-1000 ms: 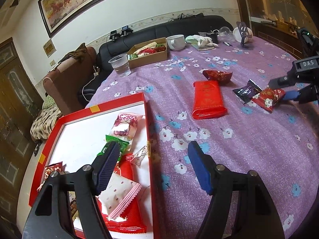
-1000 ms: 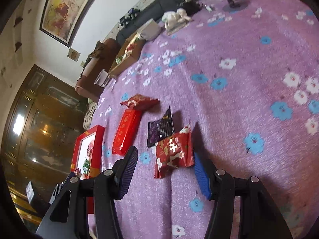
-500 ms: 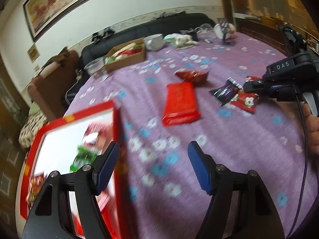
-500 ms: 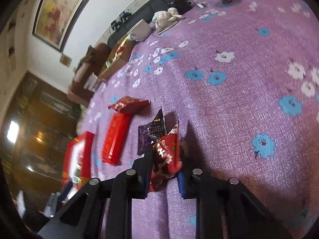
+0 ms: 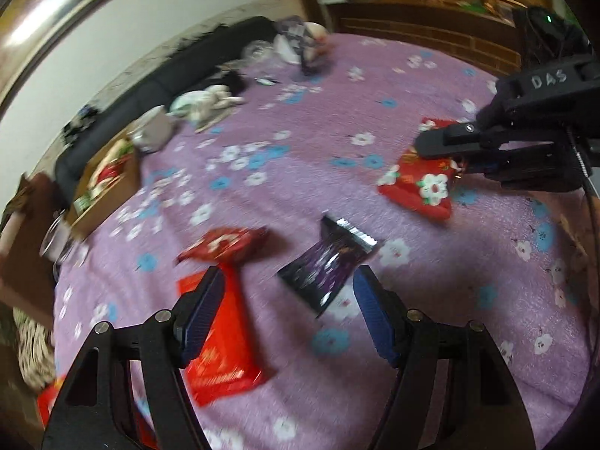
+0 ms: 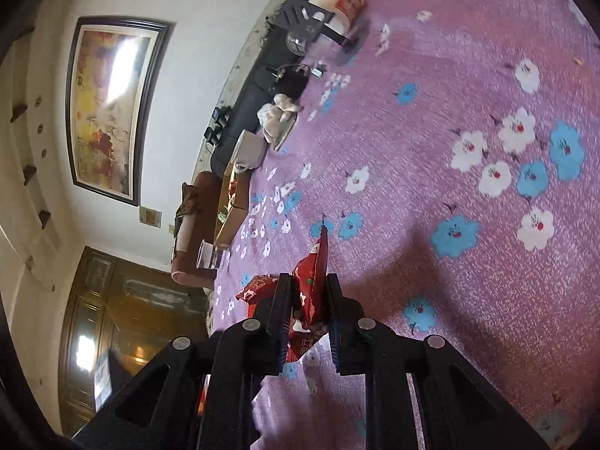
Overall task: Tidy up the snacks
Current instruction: 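Grasp the dark purple packet with left tool while right tool grasps red floral packet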
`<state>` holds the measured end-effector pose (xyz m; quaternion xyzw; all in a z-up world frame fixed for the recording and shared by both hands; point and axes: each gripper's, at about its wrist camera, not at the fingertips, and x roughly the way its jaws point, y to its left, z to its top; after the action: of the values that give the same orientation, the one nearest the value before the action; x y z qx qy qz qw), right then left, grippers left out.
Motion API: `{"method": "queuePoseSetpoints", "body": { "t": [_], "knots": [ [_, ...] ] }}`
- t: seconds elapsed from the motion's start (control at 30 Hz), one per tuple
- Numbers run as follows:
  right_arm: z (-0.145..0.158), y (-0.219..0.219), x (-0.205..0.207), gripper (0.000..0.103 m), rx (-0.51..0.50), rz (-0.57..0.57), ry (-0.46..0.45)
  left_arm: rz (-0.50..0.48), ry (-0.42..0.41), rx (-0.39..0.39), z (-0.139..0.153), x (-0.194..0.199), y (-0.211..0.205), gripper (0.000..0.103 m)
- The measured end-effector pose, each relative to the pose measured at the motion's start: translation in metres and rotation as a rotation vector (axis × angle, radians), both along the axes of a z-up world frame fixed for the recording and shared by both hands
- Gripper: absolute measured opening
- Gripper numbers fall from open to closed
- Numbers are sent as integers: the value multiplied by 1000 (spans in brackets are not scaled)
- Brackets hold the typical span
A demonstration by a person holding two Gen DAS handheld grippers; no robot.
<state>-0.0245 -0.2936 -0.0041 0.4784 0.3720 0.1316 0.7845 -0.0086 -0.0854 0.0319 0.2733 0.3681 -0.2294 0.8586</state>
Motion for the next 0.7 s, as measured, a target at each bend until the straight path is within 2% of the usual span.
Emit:
{"method": "queuePoseSetpoints", "body": {
  "t": [0.1, 0.2, 0.27, 0.4, 0.47, 0.6, 0.63, 0.7],
  "knots": [
    [1, -2, -1, 18, 23, -5, -8, -67, 12, 45, -6, 6, -14, 70],
    [-2, -4, -3, 18, 31, -6, 6, -95, 11, 88, -10, 12, -22, 70],
    [-3, -3, -2, 18, 29, -5, 15, -121, 47, 99, -15, 19, -26, 69],
    [-6, -2, 0, 19, 34, 0, 32, -155, 75, 84, -19, 21, -29, 51],
    [-8, -3, -1, 19, 39, 1, 42, -152, 115, 40, -19, 22, -28, 32],
    [-6, -2, -1, 19, 26, 1, 35, -130, 103, 14, -19, 17, -28, 29],
    [-5, -1, -1, 19, 21, 1, 33, -125, 103, 3, -20, 16, -26, 23],
    [-4, 0, 1, 19, 13, 2, 26, -102, 99, -19, -19, 13, -23, 23]
  ]
}}
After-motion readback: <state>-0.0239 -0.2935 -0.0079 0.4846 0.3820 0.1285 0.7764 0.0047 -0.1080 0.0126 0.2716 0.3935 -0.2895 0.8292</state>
